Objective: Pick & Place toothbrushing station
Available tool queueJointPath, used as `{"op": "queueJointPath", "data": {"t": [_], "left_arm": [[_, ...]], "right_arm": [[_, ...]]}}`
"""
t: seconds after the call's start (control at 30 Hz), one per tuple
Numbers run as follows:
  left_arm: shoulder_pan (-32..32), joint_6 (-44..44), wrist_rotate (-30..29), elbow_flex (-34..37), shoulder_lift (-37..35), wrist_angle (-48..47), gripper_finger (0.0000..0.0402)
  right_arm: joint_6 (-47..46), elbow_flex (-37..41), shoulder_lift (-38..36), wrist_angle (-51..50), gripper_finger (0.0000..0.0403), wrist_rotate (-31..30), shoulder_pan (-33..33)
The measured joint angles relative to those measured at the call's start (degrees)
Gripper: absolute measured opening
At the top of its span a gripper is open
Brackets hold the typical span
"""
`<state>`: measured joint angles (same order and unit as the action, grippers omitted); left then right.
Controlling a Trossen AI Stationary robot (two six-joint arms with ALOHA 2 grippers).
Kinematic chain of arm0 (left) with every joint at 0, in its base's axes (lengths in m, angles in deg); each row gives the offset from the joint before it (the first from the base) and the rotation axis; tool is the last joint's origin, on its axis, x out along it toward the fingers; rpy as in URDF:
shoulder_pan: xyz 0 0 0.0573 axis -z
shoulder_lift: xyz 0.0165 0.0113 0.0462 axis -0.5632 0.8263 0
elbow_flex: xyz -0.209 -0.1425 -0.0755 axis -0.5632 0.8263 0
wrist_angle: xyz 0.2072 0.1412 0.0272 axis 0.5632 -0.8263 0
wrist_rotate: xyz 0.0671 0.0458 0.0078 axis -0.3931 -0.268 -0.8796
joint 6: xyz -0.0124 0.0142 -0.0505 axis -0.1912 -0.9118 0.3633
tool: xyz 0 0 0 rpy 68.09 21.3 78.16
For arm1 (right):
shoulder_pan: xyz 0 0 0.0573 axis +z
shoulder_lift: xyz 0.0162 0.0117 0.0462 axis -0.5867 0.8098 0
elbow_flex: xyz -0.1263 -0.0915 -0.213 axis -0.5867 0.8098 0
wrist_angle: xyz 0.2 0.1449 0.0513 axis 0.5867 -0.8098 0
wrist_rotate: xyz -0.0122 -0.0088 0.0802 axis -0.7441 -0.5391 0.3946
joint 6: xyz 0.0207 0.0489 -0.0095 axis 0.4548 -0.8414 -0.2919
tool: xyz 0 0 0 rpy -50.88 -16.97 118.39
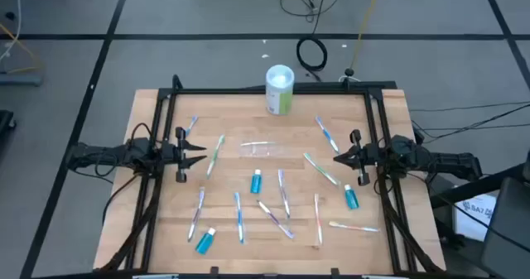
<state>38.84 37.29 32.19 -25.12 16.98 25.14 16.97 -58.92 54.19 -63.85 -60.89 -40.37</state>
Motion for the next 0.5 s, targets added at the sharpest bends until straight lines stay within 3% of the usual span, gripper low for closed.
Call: {"op": "queueJointPath", "data": {"t": [0.5], "left_arm": [[0.0, 0.0, 0.0, 0.0, 0.0, 0.0, 0.0115]], "right_arm": [[0.0, 0.0, 0.0, 0.7, 0.0004, 0.0, 0.0]]}}
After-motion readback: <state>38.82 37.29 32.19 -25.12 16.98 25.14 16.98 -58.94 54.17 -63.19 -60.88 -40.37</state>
